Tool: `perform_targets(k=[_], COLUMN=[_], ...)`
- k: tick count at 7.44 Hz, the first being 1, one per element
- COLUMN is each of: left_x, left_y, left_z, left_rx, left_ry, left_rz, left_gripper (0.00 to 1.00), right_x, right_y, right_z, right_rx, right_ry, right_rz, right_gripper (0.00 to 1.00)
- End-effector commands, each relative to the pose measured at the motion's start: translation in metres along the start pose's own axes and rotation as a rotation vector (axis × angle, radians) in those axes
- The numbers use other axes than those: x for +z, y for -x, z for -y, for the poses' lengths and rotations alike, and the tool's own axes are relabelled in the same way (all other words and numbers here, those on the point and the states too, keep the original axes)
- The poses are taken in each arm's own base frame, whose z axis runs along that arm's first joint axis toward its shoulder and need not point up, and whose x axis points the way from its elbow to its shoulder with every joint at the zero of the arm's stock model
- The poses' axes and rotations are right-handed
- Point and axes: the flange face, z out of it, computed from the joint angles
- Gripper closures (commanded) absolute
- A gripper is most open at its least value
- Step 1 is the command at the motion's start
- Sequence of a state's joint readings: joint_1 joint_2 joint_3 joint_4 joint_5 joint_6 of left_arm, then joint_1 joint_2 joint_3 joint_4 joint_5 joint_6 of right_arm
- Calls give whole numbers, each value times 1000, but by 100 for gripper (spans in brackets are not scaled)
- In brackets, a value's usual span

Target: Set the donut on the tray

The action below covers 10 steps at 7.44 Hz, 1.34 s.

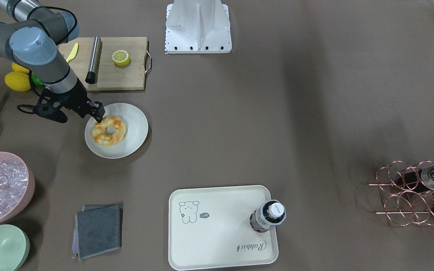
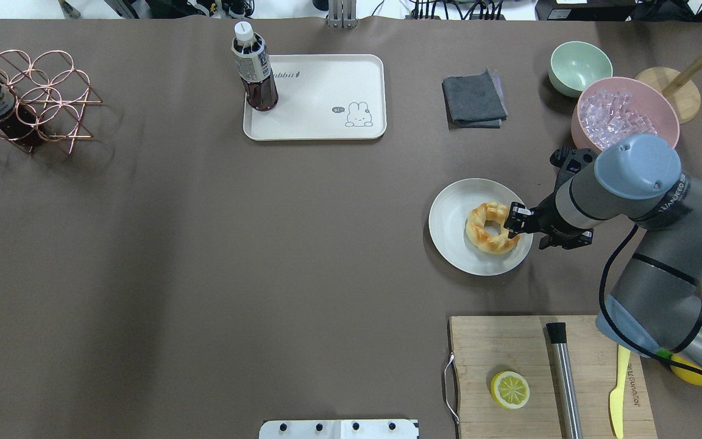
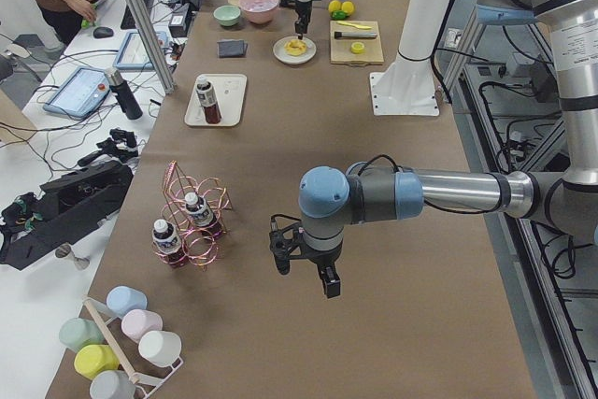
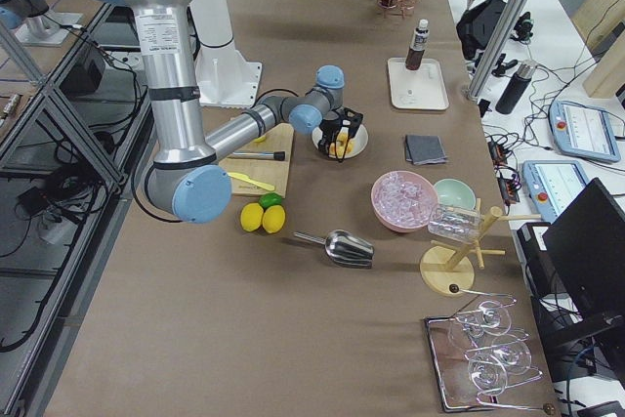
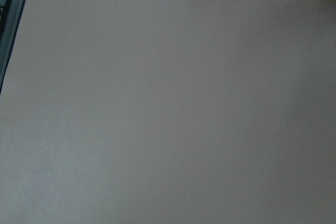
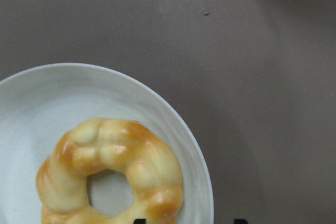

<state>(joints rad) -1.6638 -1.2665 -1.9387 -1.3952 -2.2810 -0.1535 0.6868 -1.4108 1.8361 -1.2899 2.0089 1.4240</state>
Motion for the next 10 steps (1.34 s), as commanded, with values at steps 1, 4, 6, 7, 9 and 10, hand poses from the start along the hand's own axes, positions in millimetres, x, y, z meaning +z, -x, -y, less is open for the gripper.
perform_targets(k=[1, 4, 6, 7, 9, 10], left_x=[0, 0, 0, -1, -3, -3], left_y=[0, 0, 1, 1, 1, 1], left_z=[-1, -1, -1, -1, -2, -2], left_rx=[-1, 0, -1, 0, 0, -3], left_ry=[1, 0, -1, -3, -8, -9], left_rz=[0, 0, 0, 1, 0, -2], left_gripper=[2, 2, 2, 2, 2, 2], right_x=[11, 13, 13, 14, 17, 16], right_y=[-9, -21, -15, -14, -17, -16], right_z=[-6, -7, -7, -8, -7, -7], right_rx=[-8, -1, 20, 19, 23, 22], right_ry=[6, 8, 7, 8, 9, 9], right_rz=[-4, -19, -13, -13, -22, -20], right_gripper=[46, 58, 65, 65, 65, 65])
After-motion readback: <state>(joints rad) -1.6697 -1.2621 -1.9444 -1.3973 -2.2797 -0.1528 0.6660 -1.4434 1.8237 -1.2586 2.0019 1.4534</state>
